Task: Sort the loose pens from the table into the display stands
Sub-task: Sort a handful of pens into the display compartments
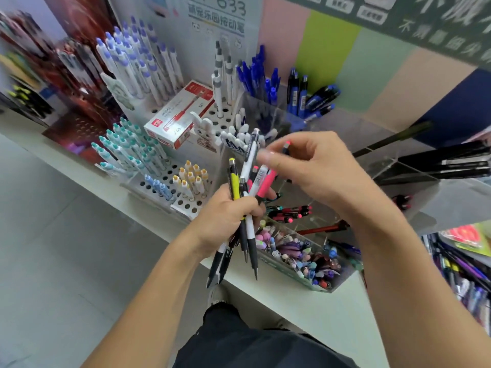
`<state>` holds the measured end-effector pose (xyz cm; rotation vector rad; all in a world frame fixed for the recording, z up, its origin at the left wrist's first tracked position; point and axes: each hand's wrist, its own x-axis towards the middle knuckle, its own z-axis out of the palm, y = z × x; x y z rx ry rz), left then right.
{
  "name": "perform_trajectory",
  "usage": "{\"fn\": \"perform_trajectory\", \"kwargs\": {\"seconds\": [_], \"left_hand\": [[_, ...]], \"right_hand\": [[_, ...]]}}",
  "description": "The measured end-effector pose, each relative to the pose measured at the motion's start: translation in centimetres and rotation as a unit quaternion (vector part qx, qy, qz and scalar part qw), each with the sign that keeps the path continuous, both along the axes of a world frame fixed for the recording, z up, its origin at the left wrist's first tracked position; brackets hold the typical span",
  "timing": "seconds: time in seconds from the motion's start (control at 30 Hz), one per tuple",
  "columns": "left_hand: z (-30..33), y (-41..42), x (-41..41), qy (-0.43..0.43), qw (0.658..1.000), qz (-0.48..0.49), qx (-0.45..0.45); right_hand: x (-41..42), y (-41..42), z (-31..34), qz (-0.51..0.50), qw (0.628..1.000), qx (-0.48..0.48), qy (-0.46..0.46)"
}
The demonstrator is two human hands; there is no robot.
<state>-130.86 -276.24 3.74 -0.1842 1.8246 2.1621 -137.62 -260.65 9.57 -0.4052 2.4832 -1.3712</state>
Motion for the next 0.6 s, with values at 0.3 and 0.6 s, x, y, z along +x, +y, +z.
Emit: {"fn": "perform_trajectory", "kwargs": {"seconds": [0.3,0.6], "left_hand": [[-0.2,2.8,-1.0,-0.016,0.999,-0.049,0.007],[-0.5,3.0,-0.9,-0.029,0.999,-0.008,0.035]], "right_hand": [[0.5,4.5,-0.5,-0.092,0.976,-0.132,-0.147],[0.1,3.7,0.5,-0.127,0.961,-0.168,-0.181]]}}
